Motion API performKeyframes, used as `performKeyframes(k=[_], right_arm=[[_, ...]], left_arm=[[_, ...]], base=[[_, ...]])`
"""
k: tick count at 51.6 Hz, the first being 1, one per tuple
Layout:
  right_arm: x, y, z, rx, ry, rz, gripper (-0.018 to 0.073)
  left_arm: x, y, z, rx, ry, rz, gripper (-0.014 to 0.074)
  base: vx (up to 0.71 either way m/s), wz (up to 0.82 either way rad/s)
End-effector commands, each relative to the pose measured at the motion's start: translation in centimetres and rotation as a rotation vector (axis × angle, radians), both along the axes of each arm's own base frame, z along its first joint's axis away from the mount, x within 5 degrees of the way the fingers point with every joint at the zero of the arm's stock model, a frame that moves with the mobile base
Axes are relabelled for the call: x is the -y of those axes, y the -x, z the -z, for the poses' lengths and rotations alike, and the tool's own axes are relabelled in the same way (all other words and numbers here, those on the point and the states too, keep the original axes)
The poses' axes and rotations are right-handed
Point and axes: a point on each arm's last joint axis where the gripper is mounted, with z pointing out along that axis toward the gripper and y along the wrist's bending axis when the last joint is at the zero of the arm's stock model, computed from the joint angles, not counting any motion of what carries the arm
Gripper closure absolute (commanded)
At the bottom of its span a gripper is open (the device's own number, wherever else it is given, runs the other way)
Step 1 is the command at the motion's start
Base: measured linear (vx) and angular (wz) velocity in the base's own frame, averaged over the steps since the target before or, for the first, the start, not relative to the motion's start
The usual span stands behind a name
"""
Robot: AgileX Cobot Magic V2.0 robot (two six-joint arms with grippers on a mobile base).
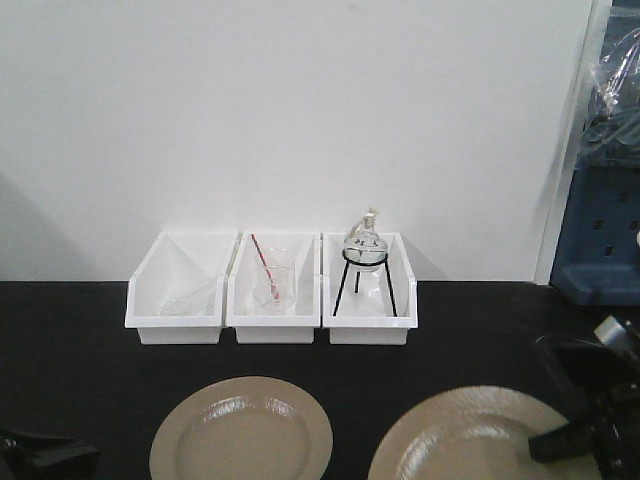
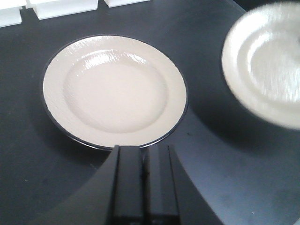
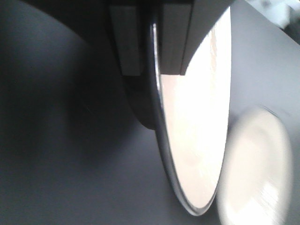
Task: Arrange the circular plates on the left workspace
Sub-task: 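Grip the second plate's rim with the right gripper and lift it, then carry the plate over the first plate and lower it on top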
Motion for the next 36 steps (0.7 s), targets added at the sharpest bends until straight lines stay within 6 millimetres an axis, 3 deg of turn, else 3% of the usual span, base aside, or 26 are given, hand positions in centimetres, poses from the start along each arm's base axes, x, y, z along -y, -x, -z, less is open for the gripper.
performKeyframes(k=[1,10,18,25,36], right_arm=[[-1.0,-0.7,-5.1,0.131,-0.210,0.074,0.0568],[-1.9,-2.1,-6.5,0.201,-0.409,0.191,0.0565],[-5.5,-3.3,-6.3,0.232,-0.381,0.238,0.0565],[-9.3,-4.4,-5.0,0.206,-0.380,0.284,0.0565],[-15.3,-5.6,-1.1,0.160,-0.378,0.288,0.0565]], left_arm=[[0.1,0.0,-1.5,0.045,0.052,-0.024,0.0597],[0.1,0.0,-1.5,0.047,0.051,-0.025,0.0597],[0.1,0.0,-1.5,0.047,0.051,-0.026,0.0597],[0.1,0.0,-1.5,0.047,0.053,-0.026,0.0597],[0.1,0.0,-1.5,0.044,0.054,-0.023,0.0596]], base=[[0.00,0.00],[0.00,0.00],[0.00,0.00],[0.00,0.00],[0.00,0.00]])
